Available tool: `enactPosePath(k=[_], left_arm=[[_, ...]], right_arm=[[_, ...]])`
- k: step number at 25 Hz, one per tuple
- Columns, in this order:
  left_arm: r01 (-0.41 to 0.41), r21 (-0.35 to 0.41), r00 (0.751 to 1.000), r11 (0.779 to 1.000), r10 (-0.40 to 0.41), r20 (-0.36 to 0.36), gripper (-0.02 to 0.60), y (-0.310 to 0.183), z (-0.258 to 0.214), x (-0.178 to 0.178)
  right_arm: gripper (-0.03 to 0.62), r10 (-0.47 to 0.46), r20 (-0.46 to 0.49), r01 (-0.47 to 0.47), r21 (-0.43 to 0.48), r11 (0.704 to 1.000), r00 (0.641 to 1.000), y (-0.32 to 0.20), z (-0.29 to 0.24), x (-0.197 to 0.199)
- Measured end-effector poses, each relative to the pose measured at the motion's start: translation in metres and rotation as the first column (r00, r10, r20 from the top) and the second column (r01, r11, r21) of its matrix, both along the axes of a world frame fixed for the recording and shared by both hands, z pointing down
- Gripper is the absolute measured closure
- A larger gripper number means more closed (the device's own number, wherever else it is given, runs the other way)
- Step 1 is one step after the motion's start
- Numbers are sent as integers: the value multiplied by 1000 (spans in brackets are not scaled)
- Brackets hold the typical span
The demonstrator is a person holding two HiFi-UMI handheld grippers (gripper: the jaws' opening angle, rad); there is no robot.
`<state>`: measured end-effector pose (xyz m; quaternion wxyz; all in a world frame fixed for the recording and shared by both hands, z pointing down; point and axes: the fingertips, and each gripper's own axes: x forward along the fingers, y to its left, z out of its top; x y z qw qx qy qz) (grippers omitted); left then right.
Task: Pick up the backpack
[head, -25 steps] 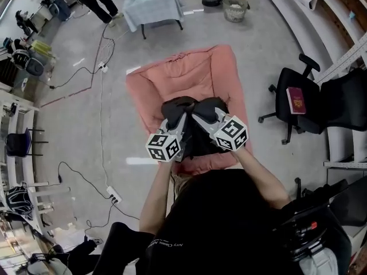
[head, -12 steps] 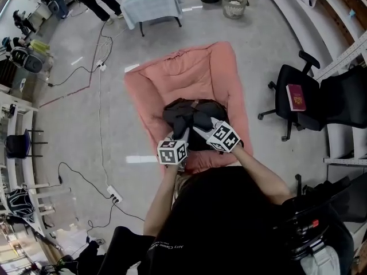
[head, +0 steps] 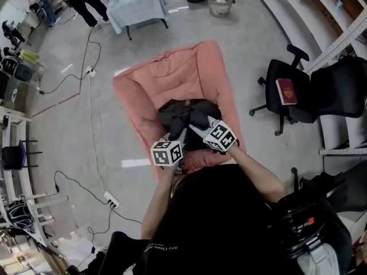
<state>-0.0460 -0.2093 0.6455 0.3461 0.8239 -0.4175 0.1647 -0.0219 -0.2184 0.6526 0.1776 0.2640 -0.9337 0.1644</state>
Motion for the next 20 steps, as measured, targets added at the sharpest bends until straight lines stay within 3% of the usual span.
enactPosePath(k=[14, 20], left_arm=[[23, 21, 997, 1000, -25, 72, 558, 14, 16, -8], [14, 23, 999, 1000, -15, 31, 557, 13, 9, 1]], right_arm=[[560, 1, 5, -1, -1, 1000, 1000, 17, -3, 5], [562, 54, 12, -54, -16, 998, 998, 22, -3, 7]])
